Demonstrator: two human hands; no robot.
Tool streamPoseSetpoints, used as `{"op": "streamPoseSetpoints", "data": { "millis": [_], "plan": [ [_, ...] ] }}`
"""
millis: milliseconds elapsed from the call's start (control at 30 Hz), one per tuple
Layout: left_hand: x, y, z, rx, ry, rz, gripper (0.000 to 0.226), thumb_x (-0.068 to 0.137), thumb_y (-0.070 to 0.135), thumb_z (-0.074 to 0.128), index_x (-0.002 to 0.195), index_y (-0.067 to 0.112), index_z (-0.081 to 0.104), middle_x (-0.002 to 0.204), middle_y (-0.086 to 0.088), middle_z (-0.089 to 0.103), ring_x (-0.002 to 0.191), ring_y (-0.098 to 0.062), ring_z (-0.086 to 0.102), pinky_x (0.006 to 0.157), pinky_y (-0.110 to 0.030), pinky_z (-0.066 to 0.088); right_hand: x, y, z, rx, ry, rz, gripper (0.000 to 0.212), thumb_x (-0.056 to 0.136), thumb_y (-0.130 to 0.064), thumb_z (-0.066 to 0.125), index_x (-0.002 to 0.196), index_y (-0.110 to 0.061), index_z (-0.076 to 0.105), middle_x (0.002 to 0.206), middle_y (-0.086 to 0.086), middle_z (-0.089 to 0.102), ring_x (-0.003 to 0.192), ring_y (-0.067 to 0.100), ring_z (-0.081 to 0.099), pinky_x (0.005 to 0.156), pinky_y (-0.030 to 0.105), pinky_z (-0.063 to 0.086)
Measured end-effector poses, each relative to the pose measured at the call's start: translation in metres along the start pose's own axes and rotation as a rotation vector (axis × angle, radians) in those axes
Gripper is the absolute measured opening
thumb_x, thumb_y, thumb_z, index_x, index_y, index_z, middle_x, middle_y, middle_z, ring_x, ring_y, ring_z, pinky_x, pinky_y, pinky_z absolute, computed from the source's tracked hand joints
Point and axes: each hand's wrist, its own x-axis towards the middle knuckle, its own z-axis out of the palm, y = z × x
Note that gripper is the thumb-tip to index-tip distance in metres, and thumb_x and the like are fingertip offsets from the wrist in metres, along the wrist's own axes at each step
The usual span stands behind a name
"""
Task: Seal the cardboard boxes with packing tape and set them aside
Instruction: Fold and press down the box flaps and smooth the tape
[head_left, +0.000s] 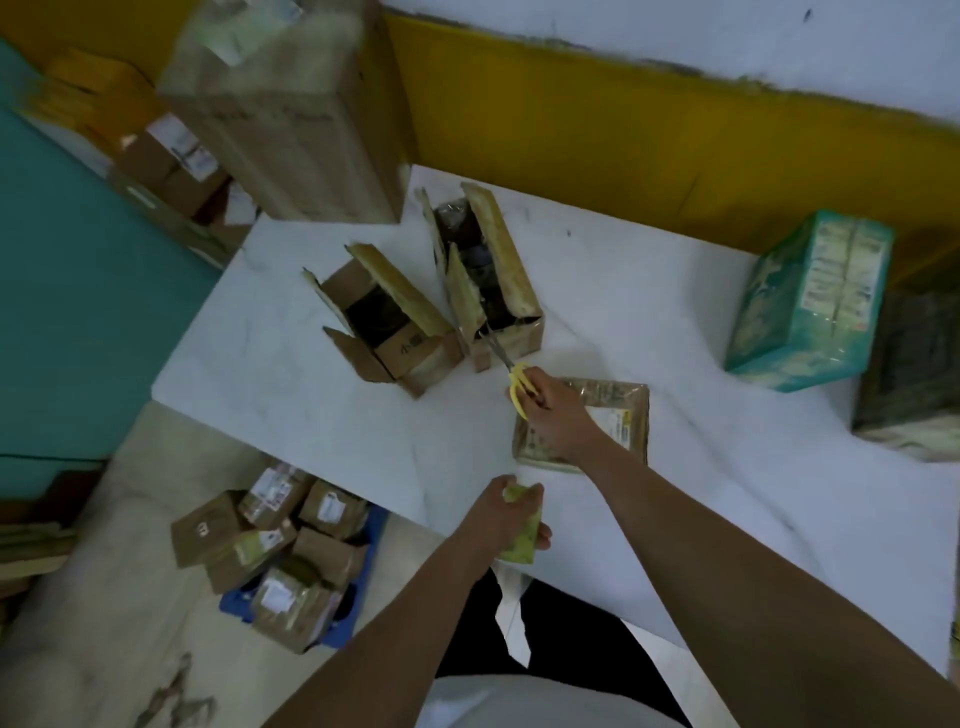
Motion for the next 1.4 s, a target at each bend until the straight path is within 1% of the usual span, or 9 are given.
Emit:
{"op": "streamPoseSetpoints", "data": {
  "millis": [100,200,333,667,867,1000,1133,1233,1400],
  "plan": [
    [-0.003,-0.007,0.005,-0.098,0.012,0.001,0.041,0.096,0.021,0.061,0.126,0.002,0.041,0.08,-0.021,0.06,0.053,-0.025,0.063,0.049,-0.033,0.054,0.002,-0.01,-0.001,-0.045,-0.06,0.031,0.026,0.101,-0.029,0.049,0.121,-0.013,0.054,0.093,-0.009,0.05,0.077,0.007,0.048,0.07,0.023,0.034],
    [-0.001,-0.004,0.006,-0.148,0.001,0.014,0.041,0.094,0.012,0.063,0.128,0.007,0.041,0.077,-0.023,0.063,0.056,-0.029,0.063,0.054,-0.037,0.056,-0.006,-0.037,-0.019,-0.013,-0.224,0.068,0.019,0.098,-0.034,0.049,0.092,-0.016,0.055,0.077,-0.002,0.046,0.073,0.015,0.046,0.071,0.032,0.036],
    [0.001,0.0,0.0,-0.16,-0.027,0.002,0.053,0.093,0.002,0.061,0.138,0.015,0.036,0.082,-0.025,0.067,0.056,-0.028,0.064,0.055,-0.036,0.057,-0.049,-0.058,-0.073,-0.088,-0.422,0.366,0.056,0.082,-0.074,0.05,0.107,-0.027,0.067,0.078,-0.003,0.051,0.065,0.013,0.045,0.064,0.029,0.048],
    [0.013,-0.006,-0.008,-0.089,-0.034,0.03,0.063,0.095,0.008,0.059,0.15,0.018,0.029,0.097,-0.014,0.074,0.067,-0.018,0.071,0.054,-0.025,0.056,-0.086,-0.027,-0.088,-0.428,-0.744,0.776,0.078,0.071,-0.084,0.052,0.112,-0.019,0.063,0.091,0.002,0.049,0.055,0.016,0.038,0.062,0.026,0.056],
    [0.009,0.002,-0.005,-0.035,-0.01,0.05,0.078,0.09,0.009,0.066,0.153,0.013,0.021,0.112,-0.006,0.057,0.041,0.004,0.059,0.041,-0.013,0.046,-0.058,-0.019,-0.055,-0.38,-0.73,0.739,0.069,0.078,-0.074,0.057,0.108,-0.013,0.068,0.086,0.005,0.06,0.053,0.016,0.046,0.056,0.023,0.052],
    [0.012,0.003,-0.007,-0.054,0.007,-0.01,0.066,0.09,0.006,0.063,0.146,-0.001,0.028,0.086,-0.015,0.074,0.067,-0.022,0.07,0.057,-0.026,0.057,-0.06,-0.017,-0.052,-0.349,-0.687,0.554,0.056,0.085,-0.059,0.062,0.091,-0.005,0.075,0.072,0.007,0.074,0.046,0.014,0.053,0.055,0.023,0.053],
    [0.009,0.007,-0.014,-0.023,-0.032,-0.021,0.027,0.092,0.003,0.058,0.117,-0.005,0.05,0.092,-0.03,0.07,0.073,-0.034,0.064,0.066,-0.037,0.057,-0.068,-0.008,-0.057,-0.476,-0.611,0.332,0.048,0.085,-0.06,0.063,0.076,-0.014,0.076,0.062,0.002,0.07,0.042,0.01,0.053,0.054,0.022,0.049],
    [0.006,0.012,-0.016,0.028,-0.035,0.005,0.011,0.091,0.0,0.057,0.101,-0.002,0.054,0.095,-0.036,0.067,0.067,-0.033,0.066,0.064,-0.039,0.059,-0.077,-0.007,-0.056,-0.626,-0.594,0.332,0.058,0.075,-0.076,0.059,0.095,-0.023,0.072,0.083,-0.007,0.068,0.066,0.011,0.066,0.057,0.022,0.055],
    [-0.002,0.008,-0.027,0.067,-0.05,0.003,0.01,0.09,-0.005,0.058,0.092,0.001,0.052,0.09,-0.037,0.062,0.054,-0.031,0.066,0.051,-0.035,0.055,-0.094,-0.005,-0.033,-0.501,-0.606,0.454,0.092,0.073,-0.077,0.057,0.147,-0.028,0.036,0.142,-0.003,0.039,0.104,0.017,0.057,0.063,0.024,0.057]
  ]
}}
